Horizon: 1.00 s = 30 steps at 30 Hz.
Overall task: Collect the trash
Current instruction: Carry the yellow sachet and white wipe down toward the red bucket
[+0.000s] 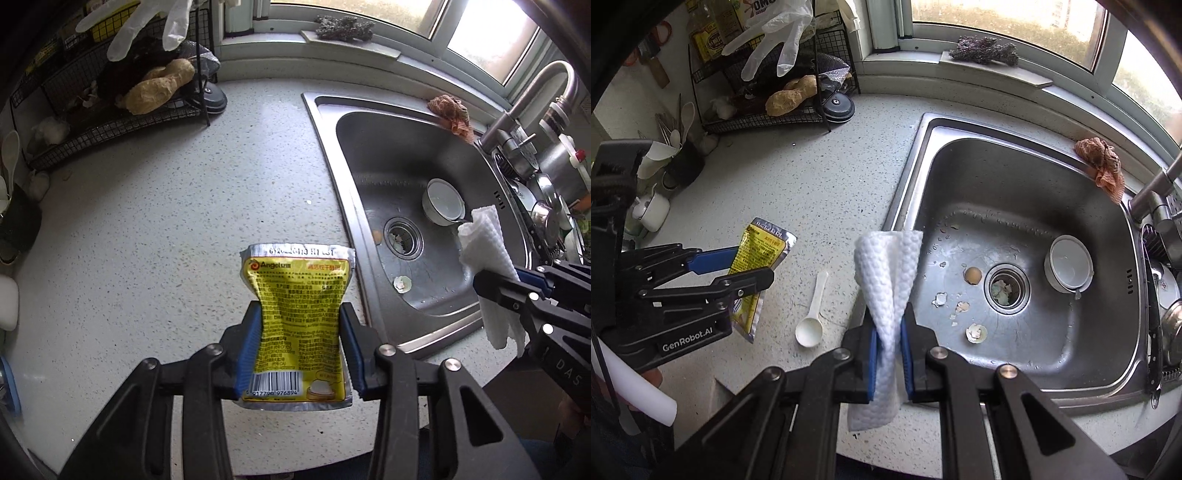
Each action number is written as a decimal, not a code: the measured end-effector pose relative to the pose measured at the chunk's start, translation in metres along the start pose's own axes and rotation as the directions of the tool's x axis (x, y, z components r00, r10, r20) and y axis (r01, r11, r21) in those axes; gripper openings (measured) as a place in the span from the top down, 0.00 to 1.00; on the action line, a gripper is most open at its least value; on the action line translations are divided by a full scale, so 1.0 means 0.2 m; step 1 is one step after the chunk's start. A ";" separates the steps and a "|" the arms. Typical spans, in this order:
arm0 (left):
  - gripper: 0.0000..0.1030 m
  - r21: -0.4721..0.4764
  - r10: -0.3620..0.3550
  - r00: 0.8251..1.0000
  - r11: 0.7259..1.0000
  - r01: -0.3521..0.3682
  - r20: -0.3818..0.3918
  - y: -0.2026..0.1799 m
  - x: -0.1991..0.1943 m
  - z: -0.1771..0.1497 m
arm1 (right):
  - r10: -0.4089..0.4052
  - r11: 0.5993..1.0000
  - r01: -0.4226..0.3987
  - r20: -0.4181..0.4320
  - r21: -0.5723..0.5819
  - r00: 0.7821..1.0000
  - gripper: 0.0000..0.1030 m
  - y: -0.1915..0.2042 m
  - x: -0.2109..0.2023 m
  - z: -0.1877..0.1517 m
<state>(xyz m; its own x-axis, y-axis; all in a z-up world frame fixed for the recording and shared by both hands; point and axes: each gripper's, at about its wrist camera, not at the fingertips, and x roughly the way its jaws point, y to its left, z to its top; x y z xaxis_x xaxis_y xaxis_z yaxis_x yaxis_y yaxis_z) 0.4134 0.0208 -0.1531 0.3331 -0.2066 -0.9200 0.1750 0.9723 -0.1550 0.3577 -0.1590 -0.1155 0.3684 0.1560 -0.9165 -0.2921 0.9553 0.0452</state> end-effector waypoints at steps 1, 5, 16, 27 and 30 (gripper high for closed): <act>0.62 0.012 -0.001 1.000 1.000 0.001 0.006 -0.04 -0.03 -0.02 | -0.002 1.000 0.002 0.002 0.006 1.000 0.90 -0.02 -0.03 -0.04; 0.62 0.064 -0.001 1.000 0.998 0.000 0.027 -0.24 -0.10 -0.13 | -0.003 0.999 0.002 0.022 0.032 1.000 0.90 -0.10 -0.14 -0.22; 0.62 0.142 -0.045 0.998 0.989 0.038 0.047 -0.79 -0.23 -0.49 | -0.044 0.994 0.039 0.051 0.098 0.998 0.90 -0.32 -0.44 -0.75; 0.61 0.203 -0.085 0.996 0.976 0.078 0.028 -1.15 -0.31 -0.79 | -0.058 0.988 0.053 0.032 0.143 0.998 0.90 -0.42 -0.64 -1.17; 0.61 0.228 -0.097 0.995 0.969 0.093 0.008 -1.21 -0.28 -0.84 | -0.061 0.983 0.057 0.021 0.175 0.998 0.90 -0.44 -0.65 -1.26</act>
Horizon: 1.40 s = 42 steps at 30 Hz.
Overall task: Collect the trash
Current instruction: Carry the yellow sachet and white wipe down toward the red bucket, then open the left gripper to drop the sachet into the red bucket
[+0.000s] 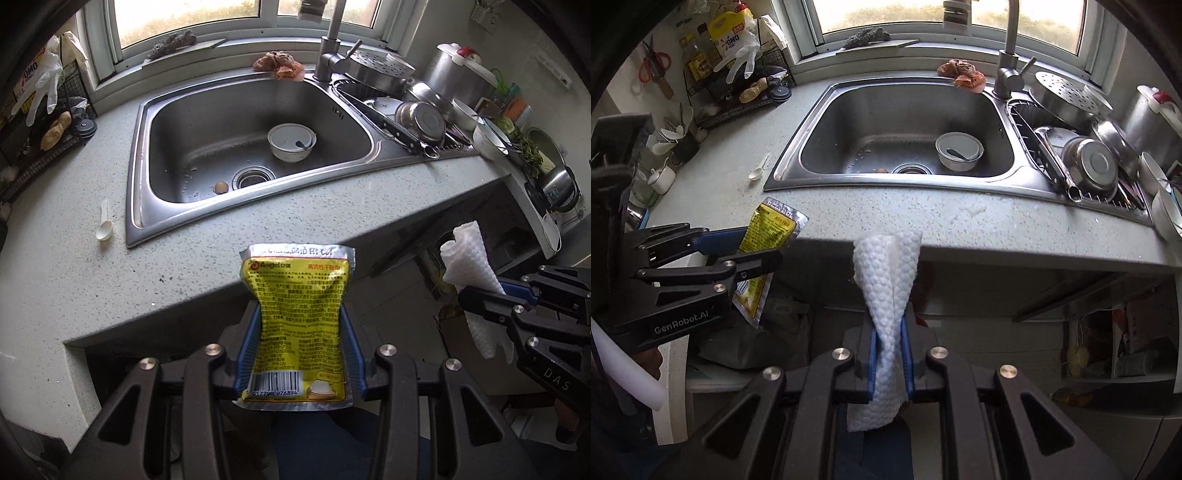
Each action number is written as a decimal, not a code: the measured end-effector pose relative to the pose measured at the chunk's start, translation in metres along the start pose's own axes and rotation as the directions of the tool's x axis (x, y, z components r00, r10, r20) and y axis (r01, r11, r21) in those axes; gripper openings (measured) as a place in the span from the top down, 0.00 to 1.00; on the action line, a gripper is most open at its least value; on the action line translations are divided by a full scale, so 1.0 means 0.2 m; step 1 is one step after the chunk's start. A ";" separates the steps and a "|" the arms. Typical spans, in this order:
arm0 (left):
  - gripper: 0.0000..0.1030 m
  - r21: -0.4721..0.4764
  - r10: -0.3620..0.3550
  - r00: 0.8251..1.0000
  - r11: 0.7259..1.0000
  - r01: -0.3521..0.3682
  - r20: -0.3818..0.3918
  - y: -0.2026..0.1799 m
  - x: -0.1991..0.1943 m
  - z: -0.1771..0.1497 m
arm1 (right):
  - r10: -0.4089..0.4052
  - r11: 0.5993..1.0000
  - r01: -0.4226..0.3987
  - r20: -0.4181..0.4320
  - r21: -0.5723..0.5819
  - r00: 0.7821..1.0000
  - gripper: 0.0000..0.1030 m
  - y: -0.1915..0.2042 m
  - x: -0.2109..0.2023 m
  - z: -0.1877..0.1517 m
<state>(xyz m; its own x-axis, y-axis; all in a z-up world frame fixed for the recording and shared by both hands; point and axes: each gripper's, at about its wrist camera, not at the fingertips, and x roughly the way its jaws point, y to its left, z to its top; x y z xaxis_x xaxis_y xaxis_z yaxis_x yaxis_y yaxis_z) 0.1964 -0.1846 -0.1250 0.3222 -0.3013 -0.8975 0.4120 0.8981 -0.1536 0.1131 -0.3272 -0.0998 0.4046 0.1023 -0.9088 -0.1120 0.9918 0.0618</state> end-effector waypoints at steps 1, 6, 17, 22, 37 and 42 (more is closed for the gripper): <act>0.61 0.004 -0.006 1.000 1.000 0.006 -0.014 -0.02 0.03 -0.02 | -0.003 1.000 0.003 -0.007 0.012 1.000 0.90 -0.01 0.01 -0.03; 0.61 0.020 -0.052 0.993 0.998 0.054 -0.107 -0.08 0.19 -0.12 | 0.011 0.995 -0.002 -0.082 0.104 0.997 0.90 -0.08 0.12 -0.17; 0.61 -0.013 -0.102 0.959 0.995 0.103 -0.265 -0.08 0.73 -0.36 | 0.070 0.978 -0.027 -0.201 0.206 0.977 0.90 -0.22 0.60 -0.43; 0.61 -0.018 -0.105 0.948 0.994 0.104 -0.301 -0.05 1.01 -0.44 | 0.089 0.975 -0.039 -0.222 0.219 0.971 0.90 -0.29 0.87 -0.51; 0.58 -0.011 -0.121 0.931 0.992 0.125 -0.343 -0.06 1.62 -0.49 | 0.082 0.979 -0.023 -0.293 0.202 0.952 0.90 -0.55 1.42 -0.65; 0.56 -0.017 -0.133 0.920 0.991 0.136 -0.368 -0.07 1.64 -0.49 | 0.082 0.980 -0.023 -0.303 0.196 0.949 0.90 -0.56 1.44 -0.65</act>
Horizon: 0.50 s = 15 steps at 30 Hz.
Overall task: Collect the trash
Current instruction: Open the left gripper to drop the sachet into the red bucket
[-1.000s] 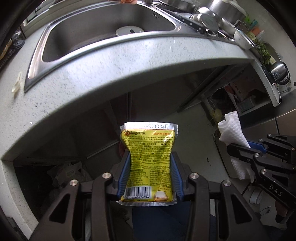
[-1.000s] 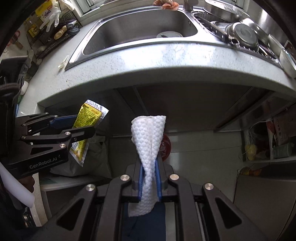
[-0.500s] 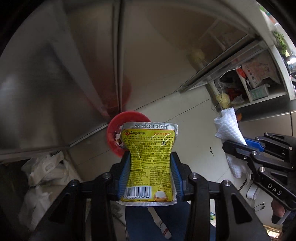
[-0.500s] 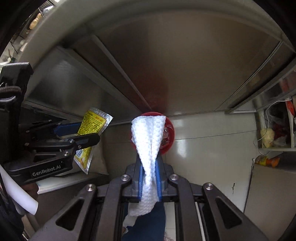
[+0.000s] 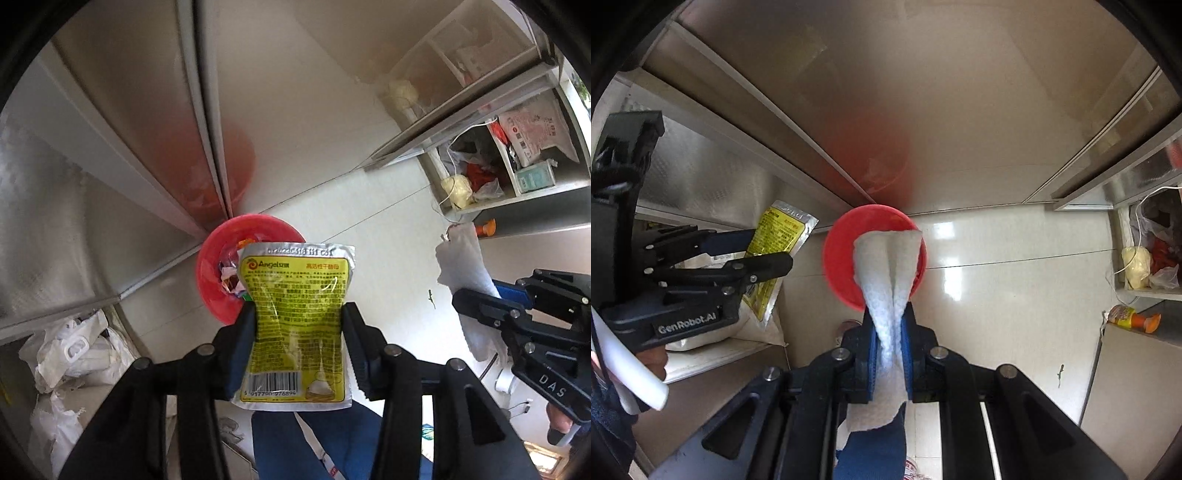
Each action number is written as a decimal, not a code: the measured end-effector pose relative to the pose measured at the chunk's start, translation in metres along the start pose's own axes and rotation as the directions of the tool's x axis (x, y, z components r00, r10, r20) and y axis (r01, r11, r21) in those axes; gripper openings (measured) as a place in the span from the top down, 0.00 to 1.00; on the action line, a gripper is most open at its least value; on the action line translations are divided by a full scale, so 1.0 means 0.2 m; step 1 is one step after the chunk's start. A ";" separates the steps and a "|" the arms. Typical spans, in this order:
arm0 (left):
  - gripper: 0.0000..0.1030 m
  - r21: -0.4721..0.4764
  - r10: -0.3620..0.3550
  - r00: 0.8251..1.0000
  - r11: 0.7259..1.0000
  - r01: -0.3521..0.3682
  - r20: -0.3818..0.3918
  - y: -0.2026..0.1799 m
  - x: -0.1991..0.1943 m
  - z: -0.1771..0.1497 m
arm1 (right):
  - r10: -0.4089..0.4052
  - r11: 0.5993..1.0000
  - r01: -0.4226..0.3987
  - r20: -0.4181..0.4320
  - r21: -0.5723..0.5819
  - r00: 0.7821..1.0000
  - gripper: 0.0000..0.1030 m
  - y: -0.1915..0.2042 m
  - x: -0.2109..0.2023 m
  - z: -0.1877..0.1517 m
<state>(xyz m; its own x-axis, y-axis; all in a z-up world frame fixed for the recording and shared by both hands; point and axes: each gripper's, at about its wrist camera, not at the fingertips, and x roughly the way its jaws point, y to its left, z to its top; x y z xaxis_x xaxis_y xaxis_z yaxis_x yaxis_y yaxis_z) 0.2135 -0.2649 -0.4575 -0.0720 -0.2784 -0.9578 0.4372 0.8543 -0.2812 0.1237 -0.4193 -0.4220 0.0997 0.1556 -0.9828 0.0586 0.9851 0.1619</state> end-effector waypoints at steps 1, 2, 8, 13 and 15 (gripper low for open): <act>0.54 0.007 0.004 1.000 1.000 -0.004 0.005 0.00 0.00 -0.01 | 0.006 1.000 -0.006 0.001 -0.004 1.000 0.90 0.01 -0.01 0.00; 0.54 0.016 0.010 1.000 1.000 -0.010 0.008 0.00 -0.01 -0.01 | 0.014 1.000 -0.014 0.003 -0.006 1.000 0.90 0.02 -0.02 0.00; 0.54 0.013 -0.017 1.000 1.000 0.017 0.018 0.04 0.01 -0.02 | 0.008 1.000 -0.008 0.012 -0.025 1.000 0.90 0.08 -0.05 0.00; 0.34 0.014 -0.039 0.998 0.999 0.038 0.050 0.05 -0.01 -0.05 | 0.010 0.999 -0.009 0.017 -0.037 1.000 0.90 0.11 -0.06 -0.02; 0.15 0.020 -0.044 0.998 0.999 0.043 0.053 0.05 -0.01 -0.06 | 0.009 0.999 -0.008 0.019 -0.041 1.000 0.90 0.12 -0.06 -0.03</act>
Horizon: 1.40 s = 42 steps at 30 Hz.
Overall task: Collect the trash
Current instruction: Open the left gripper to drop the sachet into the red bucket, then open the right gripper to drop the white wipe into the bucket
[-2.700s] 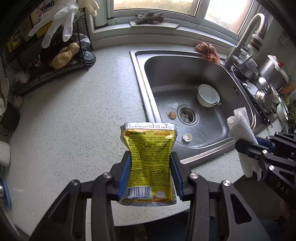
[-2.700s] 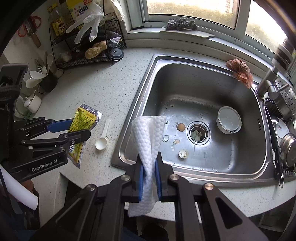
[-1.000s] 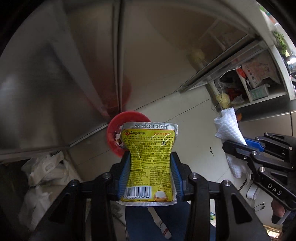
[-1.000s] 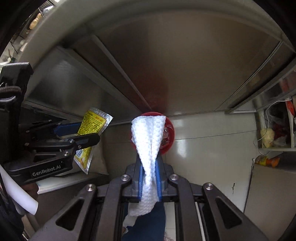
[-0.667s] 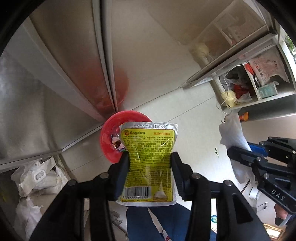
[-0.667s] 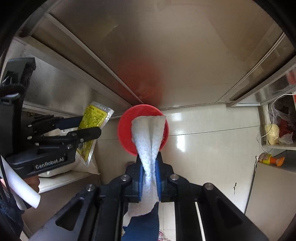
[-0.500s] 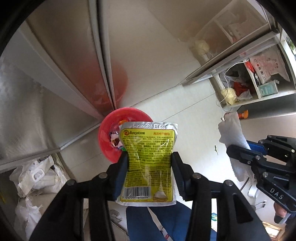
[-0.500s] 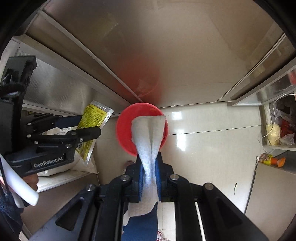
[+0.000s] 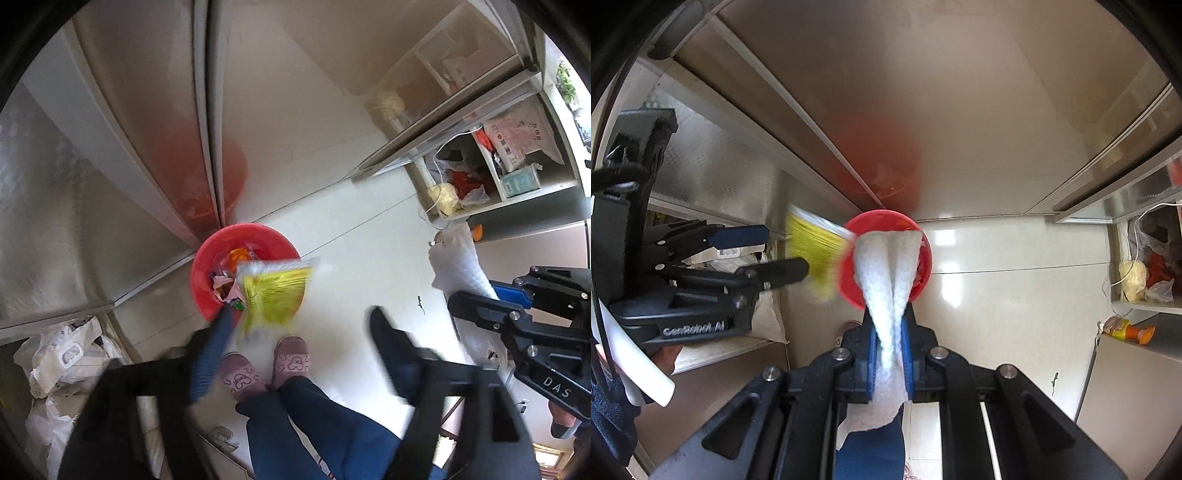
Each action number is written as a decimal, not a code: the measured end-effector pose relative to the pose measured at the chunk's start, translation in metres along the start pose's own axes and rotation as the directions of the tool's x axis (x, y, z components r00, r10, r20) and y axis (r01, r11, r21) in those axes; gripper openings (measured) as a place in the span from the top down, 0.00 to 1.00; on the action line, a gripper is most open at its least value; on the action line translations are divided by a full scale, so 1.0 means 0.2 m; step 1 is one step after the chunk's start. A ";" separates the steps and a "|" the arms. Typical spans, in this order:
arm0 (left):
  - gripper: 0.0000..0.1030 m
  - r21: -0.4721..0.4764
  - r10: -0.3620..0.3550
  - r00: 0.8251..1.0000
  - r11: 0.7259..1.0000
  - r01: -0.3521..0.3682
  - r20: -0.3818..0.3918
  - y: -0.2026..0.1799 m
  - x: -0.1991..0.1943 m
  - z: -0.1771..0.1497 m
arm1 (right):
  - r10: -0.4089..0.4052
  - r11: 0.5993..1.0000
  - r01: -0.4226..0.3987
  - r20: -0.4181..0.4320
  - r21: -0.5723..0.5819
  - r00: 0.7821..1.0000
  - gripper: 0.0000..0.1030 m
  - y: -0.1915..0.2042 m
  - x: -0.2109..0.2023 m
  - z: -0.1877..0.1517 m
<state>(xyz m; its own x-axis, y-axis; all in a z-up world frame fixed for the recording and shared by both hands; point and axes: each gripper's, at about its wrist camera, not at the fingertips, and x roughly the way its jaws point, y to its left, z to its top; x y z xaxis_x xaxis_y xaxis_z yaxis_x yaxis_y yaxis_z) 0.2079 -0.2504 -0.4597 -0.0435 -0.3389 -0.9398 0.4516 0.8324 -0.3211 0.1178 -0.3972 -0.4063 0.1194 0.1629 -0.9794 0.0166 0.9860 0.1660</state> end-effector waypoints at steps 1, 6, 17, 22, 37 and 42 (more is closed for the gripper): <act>0.13 0.003 0.004 1.000 1.000 -0.004 0.005 0.00 0.00 0.00 | 0.000 1.000 0.000 -0.001 -0.002 1.000 0.90 0.00 0.00 0.00; 0.12 0.009 0.019 1.000 1.000 -0.020 0.012 0.01 -0.02 -0.01 | 0.004 1.000 -0.005 -0.011 -0.005 1.000 0.90 0.01 0.01 0.00; 0.00 -0.071 0.113 0.989 0.992 -0.106 0.099 0.21 -0.15 -0.11 | 0.057 0.993 -0.059 -0.023 -0.103 0.998 0.90 0.16 0.08 0.05; 0.00 -0.135 0.138 0.986 0.983 -0.125 0.094 0.33 -0.16 -0.17 | 0.062 0.986 -0.067 -0.038 -0.153 0.997 0.90 0.25 0.16 0.07; 0.00 -0.200 0.146 0.986 0.971 -0.129 0.075 0.42 -0.16 -0.26 | 0.010 0.976 -0.016 -0.029 -0.219 1.000 0.36 0.37 0.24 0.10; 0.00 -0.186 0.168 0.983 0.971 -0.153 0.072 0.38 -0.20 -0.25 | -0.005 0.978 0.000 -0.023 -0.206 1.000 0.26 0.37 0.22 0.10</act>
<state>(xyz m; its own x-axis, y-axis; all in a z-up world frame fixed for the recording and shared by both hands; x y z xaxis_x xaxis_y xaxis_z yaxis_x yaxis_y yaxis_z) 0.2003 -0.1522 -0.4530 0.0977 -0.2248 -0.9695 0.2796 0.9411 -0.1900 0.1443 -0.3174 -0.4345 0.0964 0.1590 -0.9826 -0.1887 0.9722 0.1388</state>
